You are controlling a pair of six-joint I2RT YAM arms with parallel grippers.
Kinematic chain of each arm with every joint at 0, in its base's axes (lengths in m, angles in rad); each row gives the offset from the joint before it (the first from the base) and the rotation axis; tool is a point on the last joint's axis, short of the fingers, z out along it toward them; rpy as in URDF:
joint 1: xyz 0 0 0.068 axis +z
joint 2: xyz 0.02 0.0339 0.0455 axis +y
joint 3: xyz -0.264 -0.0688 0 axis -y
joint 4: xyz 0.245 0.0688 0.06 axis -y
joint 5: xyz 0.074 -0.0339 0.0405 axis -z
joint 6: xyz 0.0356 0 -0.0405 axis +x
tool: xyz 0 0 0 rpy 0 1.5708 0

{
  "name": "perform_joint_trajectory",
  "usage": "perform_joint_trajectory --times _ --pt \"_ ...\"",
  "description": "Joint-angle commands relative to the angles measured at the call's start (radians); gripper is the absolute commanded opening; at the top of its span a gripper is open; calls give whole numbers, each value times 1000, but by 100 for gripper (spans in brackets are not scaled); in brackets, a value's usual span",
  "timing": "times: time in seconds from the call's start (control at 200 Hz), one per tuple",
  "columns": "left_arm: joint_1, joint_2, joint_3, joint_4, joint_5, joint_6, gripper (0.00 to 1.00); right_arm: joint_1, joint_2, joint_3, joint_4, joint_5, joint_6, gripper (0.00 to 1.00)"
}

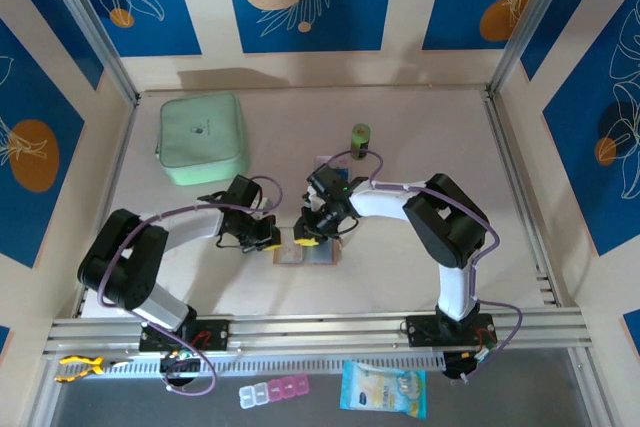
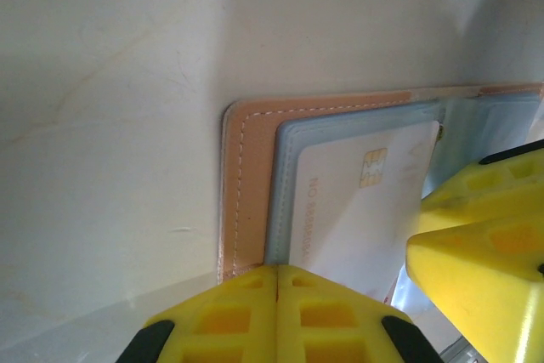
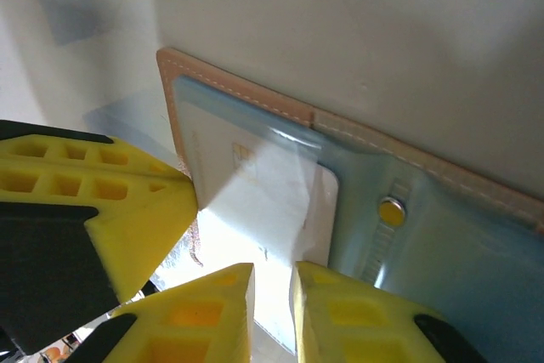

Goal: Take the credit cards out of the card holder

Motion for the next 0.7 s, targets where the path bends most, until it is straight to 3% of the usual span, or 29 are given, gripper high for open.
perform_joint_trajectory --times 0.0,0.26,0.505,0.695 --pt "9 23 -15 -7 1 11 3 11 16 14 11 -46 -13 19" --pt "9 23 -16 -10 0 12 3 12 44 27 6 -71 -9 22" --pt "10 20 -16 -18 -4 15 3 16 36 71 -187 85 -36 22" --pt "11 17 -8 -26 -1 18 2 18 29 105 -250 122 -56 22"
